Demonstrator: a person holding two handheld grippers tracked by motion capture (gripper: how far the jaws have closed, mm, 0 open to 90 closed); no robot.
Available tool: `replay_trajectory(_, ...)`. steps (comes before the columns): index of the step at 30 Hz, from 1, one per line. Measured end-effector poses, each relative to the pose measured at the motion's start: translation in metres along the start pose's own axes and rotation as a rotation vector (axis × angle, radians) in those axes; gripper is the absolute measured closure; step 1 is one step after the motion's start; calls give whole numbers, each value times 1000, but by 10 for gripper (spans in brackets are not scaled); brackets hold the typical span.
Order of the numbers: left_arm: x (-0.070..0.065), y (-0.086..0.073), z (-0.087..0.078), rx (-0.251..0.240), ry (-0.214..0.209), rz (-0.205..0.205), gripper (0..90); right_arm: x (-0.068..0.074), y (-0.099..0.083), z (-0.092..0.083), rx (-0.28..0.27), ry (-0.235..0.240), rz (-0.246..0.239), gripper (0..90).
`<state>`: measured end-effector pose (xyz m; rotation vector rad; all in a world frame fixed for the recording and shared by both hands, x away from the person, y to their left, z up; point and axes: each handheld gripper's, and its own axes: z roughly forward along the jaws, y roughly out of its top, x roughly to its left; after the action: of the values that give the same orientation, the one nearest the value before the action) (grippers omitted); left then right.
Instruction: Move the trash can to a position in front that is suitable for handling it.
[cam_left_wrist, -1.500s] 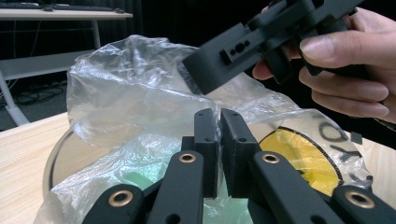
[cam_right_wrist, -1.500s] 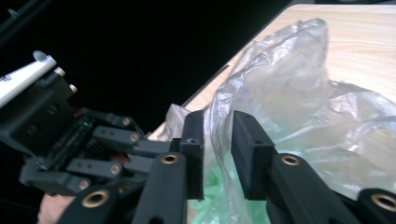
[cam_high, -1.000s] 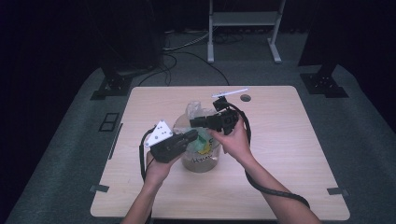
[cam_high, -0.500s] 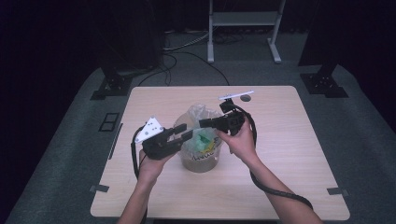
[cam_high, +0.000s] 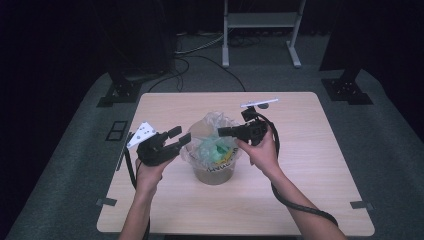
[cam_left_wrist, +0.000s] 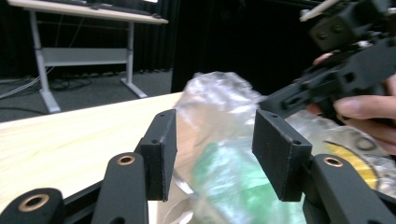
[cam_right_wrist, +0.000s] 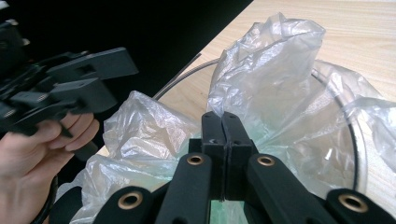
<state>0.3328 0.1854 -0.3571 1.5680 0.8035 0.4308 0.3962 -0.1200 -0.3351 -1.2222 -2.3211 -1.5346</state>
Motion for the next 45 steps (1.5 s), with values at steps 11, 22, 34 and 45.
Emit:
replay_trajectory(11, 24, -10, -2, 21, 88, -52, 429, 1, -1, -12, -22, 13, -8, 900)
replay_trajectory(22, 41, -23, 2, 72, 164, -98, 302, 5, -1, -25, -58, 28, -19, 900)
replay_trajectory(34, 48, -33, 9, 122, 203, -125, 190, 16, 6, -44, -105, 42, -45, 900)
replay_trajectory(45, 48, -33, 8, 125, 208, -124, 177, 22, 11, -61, -145, 44, -63, 900)
